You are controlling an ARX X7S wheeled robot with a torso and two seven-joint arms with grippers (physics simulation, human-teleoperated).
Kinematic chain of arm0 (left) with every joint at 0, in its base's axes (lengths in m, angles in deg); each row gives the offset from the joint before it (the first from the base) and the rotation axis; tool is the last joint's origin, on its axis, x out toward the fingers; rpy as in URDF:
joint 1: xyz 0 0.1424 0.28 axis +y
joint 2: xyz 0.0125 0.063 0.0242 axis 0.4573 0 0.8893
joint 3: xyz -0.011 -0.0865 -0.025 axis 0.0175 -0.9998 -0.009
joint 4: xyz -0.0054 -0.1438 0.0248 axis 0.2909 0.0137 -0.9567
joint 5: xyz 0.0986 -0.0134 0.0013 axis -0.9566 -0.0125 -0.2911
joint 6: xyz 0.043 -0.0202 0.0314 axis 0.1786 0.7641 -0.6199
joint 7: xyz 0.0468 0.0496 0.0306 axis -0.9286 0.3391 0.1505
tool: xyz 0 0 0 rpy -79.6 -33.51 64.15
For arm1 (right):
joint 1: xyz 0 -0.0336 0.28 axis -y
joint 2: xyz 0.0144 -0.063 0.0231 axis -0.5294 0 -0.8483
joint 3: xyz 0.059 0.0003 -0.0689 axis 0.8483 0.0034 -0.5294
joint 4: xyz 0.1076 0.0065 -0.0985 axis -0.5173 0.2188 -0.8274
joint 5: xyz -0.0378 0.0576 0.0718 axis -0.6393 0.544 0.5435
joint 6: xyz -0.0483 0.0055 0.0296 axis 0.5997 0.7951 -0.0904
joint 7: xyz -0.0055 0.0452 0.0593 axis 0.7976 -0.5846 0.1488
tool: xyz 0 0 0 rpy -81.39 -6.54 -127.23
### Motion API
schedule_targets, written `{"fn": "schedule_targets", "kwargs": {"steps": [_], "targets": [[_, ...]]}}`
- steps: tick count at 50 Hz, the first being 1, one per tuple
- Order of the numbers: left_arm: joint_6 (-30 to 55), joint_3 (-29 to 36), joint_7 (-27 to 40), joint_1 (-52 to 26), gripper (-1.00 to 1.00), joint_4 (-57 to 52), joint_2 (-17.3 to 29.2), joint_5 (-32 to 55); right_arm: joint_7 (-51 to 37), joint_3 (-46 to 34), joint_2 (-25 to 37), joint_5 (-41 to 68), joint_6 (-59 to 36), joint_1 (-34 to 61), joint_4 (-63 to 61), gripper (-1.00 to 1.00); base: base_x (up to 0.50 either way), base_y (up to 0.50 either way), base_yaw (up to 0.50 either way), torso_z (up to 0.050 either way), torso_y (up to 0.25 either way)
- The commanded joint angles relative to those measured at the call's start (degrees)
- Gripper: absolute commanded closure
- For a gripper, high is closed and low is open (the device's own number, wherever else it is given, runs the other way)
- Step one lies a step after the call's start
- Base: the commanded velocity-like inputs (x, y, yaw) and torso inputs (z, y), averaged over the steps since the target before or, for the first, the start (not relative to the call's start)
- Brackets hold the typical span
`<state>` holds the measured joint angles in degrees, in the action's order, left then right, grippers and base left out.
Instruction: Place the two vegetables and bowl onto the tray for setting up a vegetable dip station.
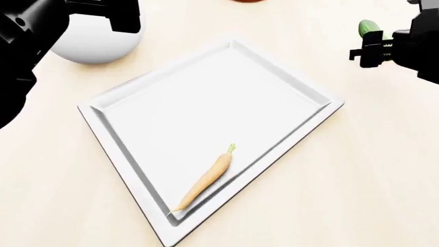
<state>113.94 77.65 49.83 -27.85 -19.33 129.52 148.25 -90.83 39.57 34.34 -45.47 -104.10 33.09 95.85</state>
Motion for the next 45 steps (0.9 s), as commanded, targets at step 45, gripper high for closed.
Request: {"fn": "schedule_targets", "kwargs": {"steps": [45], "targets": [[-0.8, 0.4, -0.1, -0.7, -1.00, 0.2, 0.8, 0.3, -57.1, 20.4, -11.9, 68.2, -28.7, -3.4, -36.9, 1.00, 0.00, 0.00, 0.00, 0.000, 0.000]]}}
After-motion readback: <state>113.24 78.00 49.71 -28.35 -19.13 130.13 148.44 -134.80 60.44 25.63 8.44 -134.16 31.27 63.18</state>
